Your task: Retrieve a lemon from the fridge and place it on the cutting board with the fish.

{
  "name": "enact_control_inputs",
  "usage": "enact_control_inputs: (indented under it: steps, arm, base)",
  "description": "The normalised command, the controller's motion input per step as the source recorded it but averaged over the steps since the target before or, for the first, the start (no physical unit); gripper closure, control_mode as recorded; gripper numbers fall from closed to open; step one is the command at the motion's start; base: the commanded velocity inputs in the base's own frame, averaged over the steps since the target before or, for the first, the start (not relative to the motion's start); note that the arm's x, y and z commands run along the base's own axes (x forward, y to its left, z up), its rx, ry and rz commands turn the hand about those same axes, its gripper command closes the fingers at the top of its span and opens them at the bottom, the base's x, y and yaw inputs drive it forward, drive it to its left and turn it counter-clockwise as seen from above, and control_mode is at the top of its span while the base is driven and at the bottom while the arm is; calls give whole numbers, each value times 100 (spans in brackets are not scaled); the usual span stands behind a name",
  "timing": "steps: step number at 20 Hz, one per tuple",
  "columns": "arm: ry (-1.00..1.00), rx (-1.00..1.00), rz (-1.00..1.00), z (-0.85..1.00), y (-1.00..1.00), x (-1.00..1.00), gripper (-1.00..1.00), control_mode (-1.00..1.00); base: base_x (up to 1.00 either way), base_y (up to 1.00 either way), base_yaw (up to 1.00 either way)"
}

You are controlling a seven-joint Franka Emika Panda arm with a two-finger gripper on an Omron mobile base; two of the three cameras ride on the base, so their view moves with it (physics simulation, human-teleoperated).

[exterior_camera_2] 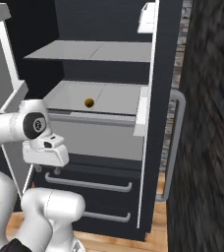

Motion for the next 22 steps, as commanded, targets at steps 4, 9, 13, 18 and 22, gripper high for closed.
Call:
enact_control_inputs:
  steps: [4, 9, 13, 18, 22]
  arm:
    - [2, 20, 3, -16, -12, 0, -100, -100]
    - [-25, 2, 21, -1, -32, -22, -100, -100]
    - [-28, -1, 24, 10, -25, -24, -100, -100]
    - [-7, 18, 2, 5, -8, 0, -100, -100]
    - [0, 11, -1, 37, 0, -2, -100, -100]
  base:
    - [0, 0, 0]
    - [0, 0, 0]
    - [0, 0, 0]
    - [0, 0, 0]
    - [0, 0, 0]
